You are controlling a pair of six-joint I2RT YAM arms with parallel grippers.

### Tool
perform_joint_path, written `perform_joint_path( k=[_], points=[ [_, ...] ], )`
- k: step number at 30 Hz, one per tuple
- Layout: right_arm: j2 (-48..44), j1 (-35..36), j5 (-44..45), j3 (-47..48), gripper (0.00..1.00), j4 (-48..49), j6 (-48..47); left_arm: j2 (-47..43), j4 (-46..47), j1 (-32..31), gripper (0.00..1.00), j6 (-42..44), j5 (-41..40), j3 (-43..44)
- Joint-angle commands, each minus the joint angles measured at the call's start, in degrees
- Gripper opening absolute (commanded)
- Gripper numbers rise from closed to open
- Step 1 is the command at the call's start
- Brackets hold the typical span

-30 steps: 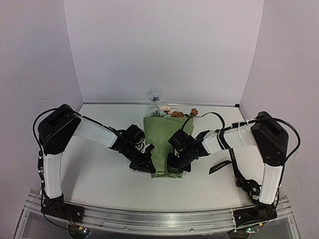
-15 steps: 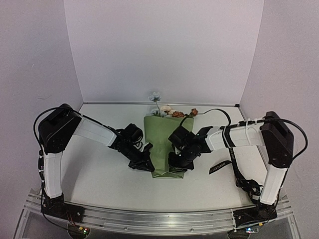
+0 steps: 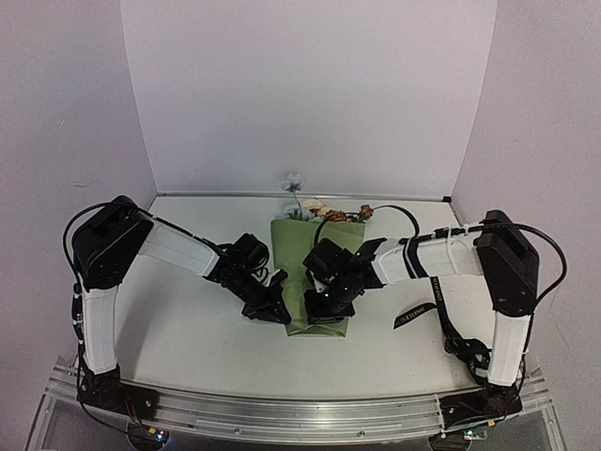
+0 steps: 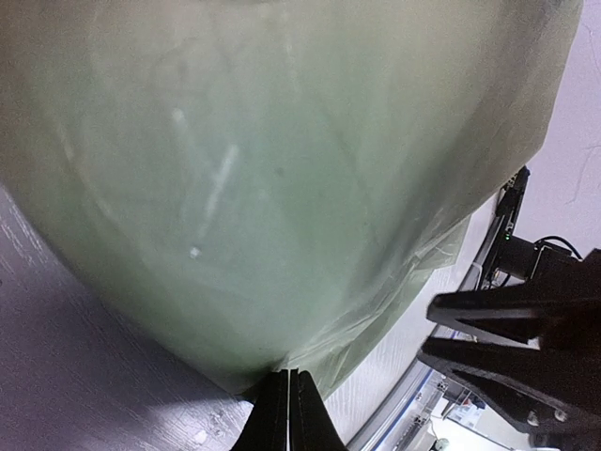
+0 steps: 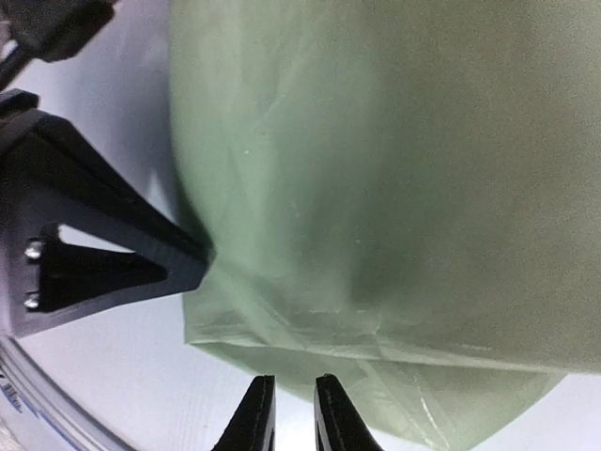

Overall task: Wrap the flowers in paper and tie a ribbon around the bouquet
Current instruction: Press the fold line of the folded wrapping paper, then press the fold line on the folded wrapping paper.

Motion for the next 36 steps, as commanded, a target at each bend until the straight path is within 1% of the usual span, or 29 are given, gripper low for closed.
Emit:
perform_joint_path(
  k=[1,5,11,14,17,19,22,27,36],
  points=[
    [3.2,0.1,5.4,1.7,0.17,0.8,-2.5,-0.9,-1.0,-0.3,0.05,0.1,-1.0,-1.3],
    [4.4,0.4,8.1,1.5,0.17,0.9,-2.7,-1.2,-0.4,-0.2,0.05,-0.4,-0.3,-1.6],
    [5.1,0.7,9.1,1.4,0.17,-2.9,-0.8,-1.1,0.4,-0.1,0.06,-1.4,1.0,-0.8],
    [5.3,0.7,9.5,2.0,0.17,-5.9,0.1,-0.8,0.8,0.0,0.06,-1.8,1.7,-0.5],
    [7.0,0.7,10.9,4.4,0.16,-10.7,0.3,-0.9,1.3,0.0,0.07,-2.4,2.6,-0.5],
    [8.8,0.7,11.2,7.3,0.15,-14.5,0.6,-1.3,2.5,0.4,0.09,-3.2,3.7,-0.5],
    [11.0,0.8,11.2,9.8,0.13,-17.7,1.7,-1.2,2.9,1.6,0.11,-3.9,4.6,0.3],
    [12.6,0.9,10.9,10.7,0.13,-19.5,3.3,0.9,3.6,3.4,0.14,-4.7,5.7,2.2],
    [11.9,1.0,10.4,9.2,0.12,-19.5,3.5,6.5,5.1,7.0,0.16,-7.1,6.8,6.7]
  ],
)
